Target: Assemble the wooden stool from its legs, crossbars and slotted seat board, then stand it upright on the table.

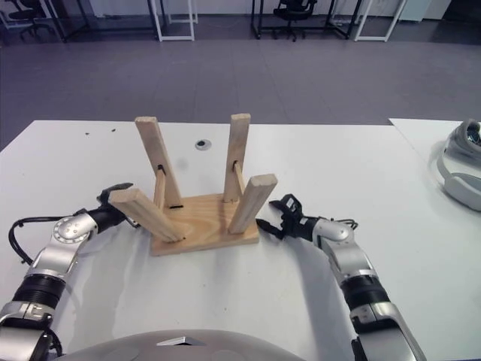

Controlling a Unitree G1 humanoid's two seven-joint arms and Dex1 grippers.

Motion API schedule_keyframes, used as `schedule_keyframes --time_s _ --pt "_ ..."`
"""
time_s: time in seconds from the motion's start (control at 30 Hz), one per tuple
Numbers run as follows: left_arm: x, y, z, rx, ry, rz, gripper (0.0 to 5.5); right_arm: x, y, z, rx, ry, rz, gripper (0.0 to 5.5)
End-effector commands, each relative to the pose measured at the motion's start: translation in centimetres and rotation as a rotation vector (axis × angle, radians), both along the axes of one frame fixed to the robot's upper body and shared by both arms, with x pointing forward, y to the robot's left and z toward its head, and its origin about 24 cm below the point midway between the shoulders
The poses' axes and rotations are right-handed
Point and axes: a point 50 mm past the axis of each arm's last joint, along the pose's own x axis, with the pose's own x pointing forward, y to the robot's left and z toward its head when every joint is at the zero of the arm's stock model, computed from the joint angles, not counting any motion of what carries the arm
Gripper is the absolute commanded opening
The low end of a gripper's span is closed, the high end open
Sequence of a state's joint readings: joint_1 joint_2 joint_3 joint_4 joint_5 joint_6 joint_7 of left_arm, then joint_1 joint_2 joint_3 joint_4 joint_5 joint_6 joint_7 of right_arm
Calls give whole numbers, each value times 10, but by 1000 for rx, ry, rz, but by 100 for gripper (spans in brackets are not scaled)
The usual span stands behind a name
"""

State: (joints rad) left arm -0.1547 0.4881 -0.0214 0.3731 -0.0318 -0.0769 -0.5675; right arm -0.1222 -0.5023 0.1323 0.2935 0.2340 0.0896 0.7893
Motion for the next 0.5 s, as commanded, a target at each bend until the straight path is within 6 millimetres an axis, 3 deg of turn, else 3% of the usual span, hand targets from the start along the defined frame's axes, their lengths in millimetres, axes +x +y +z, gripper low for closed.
schedule_keyframes --time_s 0.03,0.17,0.27,0.43,0.5 --pt "-34 17 -9 -22 -7 126 537 -15 -23 1 -92 -36 -184 403" --pt "-82 21 -23 68 79 127 537 -42 -18 -2 -126 -20 -201 403" --pt "-104 -4 -26 48 175 13 537 -55 4 -3 -83 18 -144 403" --pt "-101 -55 -10 -57 205 -117 537 -58 43 11 3 19 -46 403" --pt "-95 -64 11 -183 182 -108 537 -61 52 32 98 34 10 403"
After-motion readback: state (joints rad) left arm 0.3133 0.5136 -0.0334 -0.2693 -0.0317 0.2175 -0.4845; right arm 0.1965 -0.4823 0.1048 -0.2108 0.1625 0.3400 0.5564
